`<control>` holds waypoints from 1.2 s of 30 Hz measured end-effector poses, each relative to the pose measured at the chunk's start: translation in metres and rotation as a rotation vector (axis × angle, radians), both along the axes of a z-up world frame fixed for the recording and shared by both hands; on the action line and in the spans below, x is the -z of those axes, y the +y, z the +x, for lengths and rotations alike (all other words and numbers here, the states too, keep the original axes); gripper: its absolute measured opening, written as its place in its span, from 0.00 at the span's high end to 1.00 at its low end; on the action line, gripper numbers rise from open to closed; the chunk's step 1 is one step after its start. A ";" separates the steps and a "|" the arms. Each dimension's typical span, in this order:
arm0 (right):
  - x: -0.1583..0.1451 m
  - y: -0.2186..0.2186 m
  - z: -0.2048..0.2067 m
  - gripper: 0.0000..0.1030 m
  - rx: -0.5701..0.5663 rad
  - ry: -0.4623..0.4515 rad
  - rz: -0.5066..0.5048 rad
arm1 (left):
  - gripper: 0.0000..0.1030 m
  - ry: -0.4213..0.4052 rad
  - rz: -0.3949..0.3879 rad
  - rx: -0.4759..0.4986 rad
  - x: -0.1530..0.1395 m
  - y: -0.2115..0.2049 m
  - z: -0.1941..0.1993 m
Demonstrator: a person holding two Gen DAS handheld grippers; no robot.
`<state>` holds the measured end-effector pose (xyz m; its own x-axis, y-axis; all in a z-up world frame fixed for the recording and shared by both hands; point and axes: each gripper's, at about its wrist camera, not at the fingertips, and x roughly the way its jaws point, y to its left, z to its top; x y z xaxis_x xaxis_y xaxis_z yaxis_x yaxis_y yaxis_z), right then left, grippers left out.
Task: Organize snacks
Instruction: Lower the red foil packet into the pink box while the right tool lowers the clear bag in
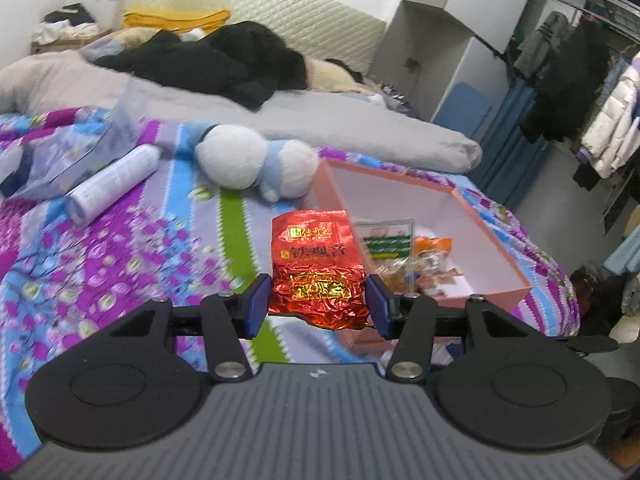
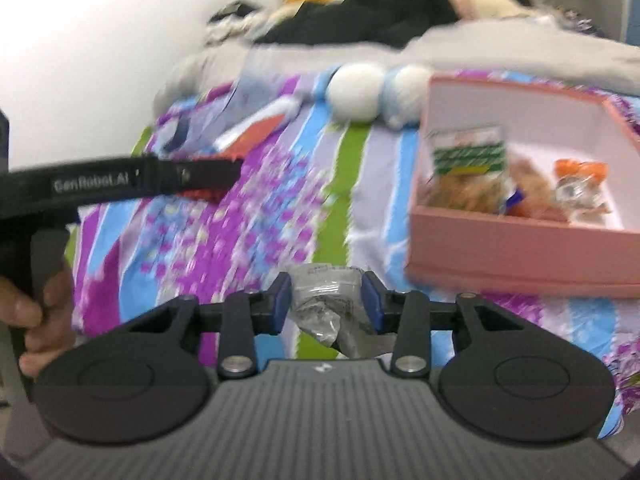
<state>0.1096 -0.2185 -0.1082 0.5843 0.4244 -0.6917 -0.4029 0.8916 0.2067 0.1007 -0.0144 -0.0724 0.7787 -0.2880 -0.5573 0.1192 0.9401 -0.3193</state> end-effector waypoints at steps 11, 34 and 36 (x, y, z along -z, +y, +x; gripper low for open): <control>-0.032 -0.058 0.036 0.61 0.192 -0.177 0.038 | 0.44 -0.037 0.000 0.113 -0.021 -0.061 0.066; 0.040 -0.143 0.180 0.69 0.391 -0.039 -0.040 | 0.43 0.128 0.054 0.260 0.037 -0.159 0.245; 0.047 -0.143 0.186 0.69 0.393 -0.022 -0.028 | 0.31 0.144 0.052 0.279 0.040 -0.157 0.251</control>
<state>0.2956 -0.3618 -0.1555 0.7131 0.1465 -0.6856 -0.0339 0.9840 0.1750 0.3517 -0.1717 -0.1122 0.5856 -0.4473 -0.6760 0.3316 0.8932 -0.3038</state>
